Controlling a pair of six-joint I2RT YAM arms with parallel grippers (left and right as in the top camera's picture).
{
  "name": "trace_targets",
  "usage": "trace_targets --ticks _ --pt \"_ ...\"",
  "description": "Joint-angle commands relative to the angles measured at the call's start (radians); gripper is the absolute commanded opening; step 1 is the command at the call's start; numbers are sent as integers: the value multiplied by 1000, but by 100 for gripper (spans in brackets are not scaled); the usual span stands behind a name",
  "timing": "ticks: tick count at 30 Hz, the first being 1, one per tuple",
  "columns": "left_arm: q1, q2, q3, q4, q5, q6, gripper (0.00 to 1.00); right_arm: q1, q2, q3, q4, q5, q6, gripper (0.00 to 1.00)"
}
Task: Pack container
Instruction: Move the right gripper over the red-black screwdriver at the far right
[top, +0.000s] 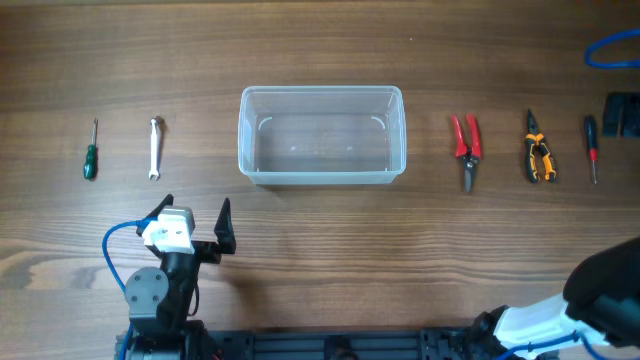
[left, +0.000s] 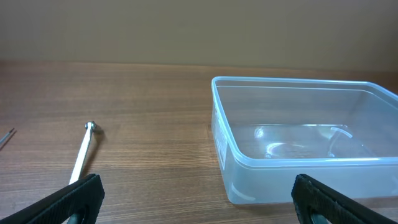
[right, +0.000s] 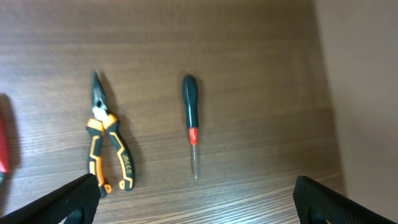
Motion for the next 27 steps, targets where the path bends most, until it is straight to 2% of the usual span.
trace_targets --ticks 1,6,16,27 --pt "-6 -6 -9 6 9 16 100 3 92 15 10 -26 6 100" --pt "-6 -6 -9 6 9 16 100 2 212 103 -25 -7 -3 100" --pt "-6 -6 -9 6 9 16 100 2 465 460 -194 -23 0 100" --pt "-6 -6 -9 6 9 16 100 5 589 478 -249 -22 -3 100"
